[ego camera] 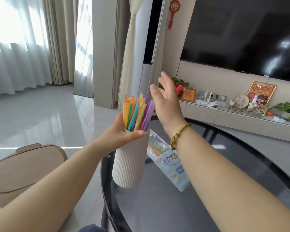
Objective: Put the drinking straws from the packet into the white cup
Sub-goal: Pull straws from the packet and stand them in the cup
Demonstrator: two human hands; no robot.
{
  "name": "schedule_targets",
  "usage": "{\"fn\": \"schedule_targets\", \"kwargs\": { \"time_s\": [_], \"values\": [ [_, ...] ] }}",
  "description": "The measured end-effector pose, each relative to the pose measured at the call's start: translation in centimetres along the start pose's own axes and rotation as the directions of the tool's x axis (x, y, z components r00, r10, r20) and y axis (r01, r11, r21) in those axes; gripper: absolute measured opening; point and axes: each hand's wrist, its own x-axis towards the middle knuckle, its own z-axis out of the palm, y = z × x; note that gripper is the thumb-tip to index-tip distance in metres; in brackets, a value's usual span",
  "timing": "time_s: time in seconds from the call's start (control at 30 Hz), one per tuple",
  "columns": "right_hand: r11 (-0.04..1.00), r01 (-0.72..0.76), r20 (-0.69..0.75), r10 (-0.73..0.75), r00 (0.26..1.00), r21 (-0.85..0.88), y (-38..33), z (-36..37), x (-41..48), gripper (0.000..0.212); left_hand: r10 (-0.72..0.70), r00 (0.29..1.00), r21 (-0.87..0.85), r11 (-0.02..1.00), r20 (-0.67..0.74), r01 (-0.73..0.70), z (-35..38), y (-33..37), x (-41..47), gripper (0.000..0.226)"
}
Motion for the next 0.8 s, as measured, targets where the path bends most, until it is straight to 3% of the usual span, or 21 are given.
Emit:
{"fn": "schedule_targets", "kwargs": {
  "time_s": [0.2,0.37,0.53,0.63,0.7,0.8],
  "values": [
    [0.89,0.208,0.271,-0.1,0.957,-0.406,0.8,1.1,-0.6,0.035,0.023,0.992,0.095,0.995,-0.124,-0.011,0.5,-0.9,-0.2,0.056],
    [0.889,0.242,0.115,-0.214,0.97,-0.389,1.0,0.1,-1.1,0.035,0.016,0.974,0.177,0.984,-0.225,0.025,0.4,-1.5,0.4,0.056],
    [0.87,0.079,0.027,-0.075,0.997,-0.487,4.2,-4.6,-2.4,0.038,0.025,0.941,0.2,0.979,-0.338,0.046,1.6,-2.3,0.6,0.067],
    [0.831,-0.088,-0.032,0.084,0.996,-0.549,7.2,-7.9,-4.3,0.038,0.061,0.823,0.284,0.951,-0.565,0.125,3.1,-3.3,-1.0,0.085],
    [0.79,-0.21,-0.072,0.207,0.976,-0.576,9.0,-10.0,-5.7,0.037,0.13,0.753,0.3,0.949,-0.645,0.093,4.6,-3.9,-2.5,0.081],
    [0.715,-0.367,-0.113,0.377,0.919,-0.595,11.4,-12.4,-7.8,0.036,0.208,0.752,0.357,0.933,-0.625,0.038,7.0,-4.7,-4.8,0.071]
  ]
}}
